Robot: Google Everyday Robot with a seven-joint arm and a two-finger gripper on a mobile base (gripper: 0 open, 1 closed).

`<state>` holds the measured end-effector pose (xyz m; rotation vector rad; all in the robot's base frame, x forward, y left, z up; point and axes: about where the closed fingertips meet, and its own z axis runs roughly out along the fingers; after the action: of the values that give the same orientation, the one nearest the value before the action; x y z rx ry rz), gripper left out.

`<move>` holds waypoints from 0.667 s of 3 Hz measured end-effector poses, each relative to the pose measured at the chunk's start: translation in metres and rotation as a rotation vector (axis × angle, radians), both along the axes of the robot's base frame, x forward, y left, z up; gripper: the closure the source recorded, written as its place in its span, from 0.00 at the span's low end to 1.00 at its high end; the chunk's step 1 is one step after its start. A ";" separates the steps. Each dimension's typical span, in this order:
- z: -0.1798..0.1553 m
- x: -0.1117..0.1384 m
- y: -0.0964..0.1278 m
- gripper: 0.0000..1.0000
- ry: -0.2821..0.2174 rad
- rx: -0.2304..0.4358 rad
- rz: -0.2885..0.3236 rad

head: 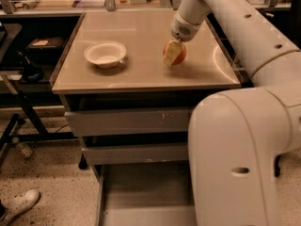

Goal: Place apple into bottom drawer

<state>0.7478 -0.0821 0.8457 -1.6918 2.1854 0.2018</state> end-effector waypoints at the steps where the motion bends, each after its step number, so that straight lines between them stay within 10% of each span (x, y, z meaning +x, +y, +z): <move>1: 0.042 -0.027 -0.020 1.00 -0.080 0.033 -0.099; 2: 0.067 -0.068 -0.032 1.00 -0.124 0.059 -0.176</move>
Offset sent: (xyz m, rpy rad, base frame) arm -0.1841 -0.0339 -0.0448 -0.0404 0.0993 -0.2205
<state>0.6798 -0.1138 0.9128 -1.4314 2.1981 0.1102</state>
